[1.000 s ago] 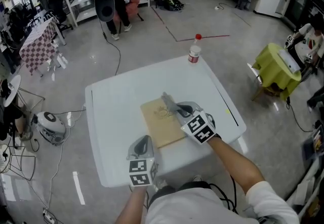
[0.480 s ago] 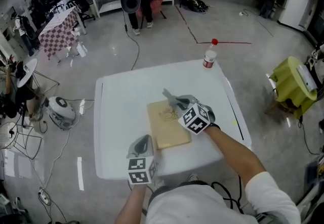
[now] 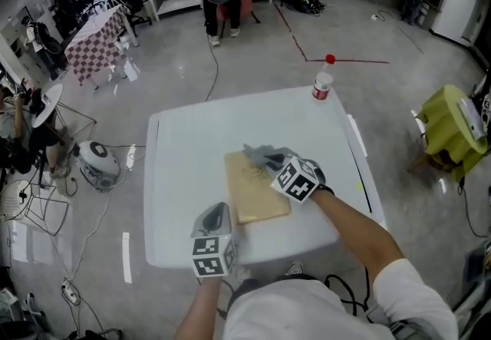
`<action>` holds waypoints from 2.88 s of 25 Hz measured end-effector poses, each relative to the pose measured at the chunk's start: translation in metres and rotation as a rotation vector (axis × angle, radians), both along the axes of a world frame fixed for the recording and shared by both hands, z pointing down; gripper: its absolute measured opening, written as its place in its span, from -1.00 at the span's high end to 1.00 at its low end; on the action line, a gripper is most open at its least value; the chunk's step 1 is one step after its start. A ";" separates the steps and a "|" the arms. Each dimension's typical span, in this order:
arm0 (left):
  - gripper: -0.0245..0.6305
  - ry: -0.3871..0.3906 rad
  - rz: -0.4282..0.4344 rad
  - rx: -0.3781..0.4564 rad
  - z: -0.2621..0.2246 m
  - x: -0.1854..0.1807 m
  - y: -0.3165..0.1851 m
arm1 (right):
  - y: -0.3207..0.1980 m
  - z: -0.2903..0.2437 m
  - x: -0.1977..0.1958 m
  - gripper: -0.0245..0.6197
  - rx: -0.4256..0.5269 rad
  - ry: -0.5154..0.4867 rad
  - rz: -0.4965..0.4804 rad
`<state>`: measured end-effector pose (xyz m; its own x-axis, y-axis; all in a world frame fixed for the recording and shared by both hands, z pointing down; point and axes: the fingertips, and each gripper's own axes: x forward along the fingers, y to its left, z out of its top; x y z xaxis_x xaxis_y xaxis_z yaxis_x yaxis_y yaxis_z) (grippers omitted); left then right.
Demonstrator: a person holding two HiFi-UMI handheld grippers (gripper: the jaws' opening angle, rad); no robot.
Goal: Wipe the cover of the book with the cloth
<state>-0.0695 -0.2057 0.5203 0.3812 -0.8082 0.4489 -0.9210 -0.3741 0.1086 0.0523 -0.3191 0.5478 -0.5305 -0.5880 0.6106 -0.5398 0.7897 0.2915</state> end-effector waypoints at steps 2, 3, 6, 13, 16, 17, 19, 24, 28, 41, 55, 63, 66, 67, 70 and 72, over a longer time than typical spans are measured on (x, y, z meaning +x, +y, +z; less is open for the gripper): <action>0.91 0.000 0.009 -0.001 0.001 0.005 -0.001 | 0.011 -0.002 0.000 0.87 -0.027 -0.044 0.002; 0.91 0.002 0.015 0.003 -0.001 0.008 -0.001 | 0.018 -0.002 0.001 0.87 -0.038 -0.056 0.002; 0.91 0.002 0.034 0.012 -0.003 0.016 -0.004 | 0.035 -0.001 0.001 0.87 -0.053 -0.060 -0.004; 0.90 0.003 0.069 0.006 -0.003 0.032 -0.007 | 0.075 0.000 0.006 0.87 -0.083 -0.103 -0.025; 0.90 0.001 0.078 0.003 -0.001 0.035 -0.008 | 0.093 0.001 0.009 0.87 -0.105 -0.126 -0.011; 0.90 0.001 0.080 0.003 -0.002 0.036 -0.008 | 0.098 0.001 0.009 0.87 -0.111 -0.137 -0.007; 0.91 0.001 0.086 0.000 -0.002 0.038 -0.010 | 0.107 0.000 0.010 0.87 -0.112 -0.149 -0.009; 0.90 0.002 0.096 -0.001 0.001 0.043 -0.015 | 0.130 0.002 0.012 0.87 -0.153 -0.189 0.008; 0.91 0.007 0.093 -0.004 0.001 0.044 -0.021 | 0.147 0.002 0.012 0.87 -0.183 -0.213 0.006; 0.90 0.033 0.085 -0.011 0.004 0.038 -0.026 | 0.141 -0.044 0.013 0.87 -0.094 -0.217 -0.020; 0.91 0.016 0.026 -0.013 0.008 -0.007 -0.010 | 0.001 -0.047 -0.060 0.87 0.119 0.004 -0.068; 0.91 0.011 -0.012 -0.016 0.013 -0.026 -0.003 | -0.012 0.002 -0.076 0.87 0.045 0.104 -0.090; 0.91 0.007 -0.022 -0.024 0.016 -0.029 -0.005 | -0.006 0.005 -0.077 0.87 0.030 0.101 -0.111; 0.91 0.007 -0.023 -0.025 0.015 -0.029 -0.005 | -0.003 0.005 -0.078 0.87 0.024 0.095 -0.116; 0.91 0.010 -0.024 -0.023 0.014 -0.027 -0.006 | 0.012 0.004 -0.078 0.87 0.008 0.084 -0.140; 0.90 0.015 -0.024 -0.021 0.014 -0.024 -0.007 | 0.025 0.005 -0.076 0.87 0.001 0.083 -0.160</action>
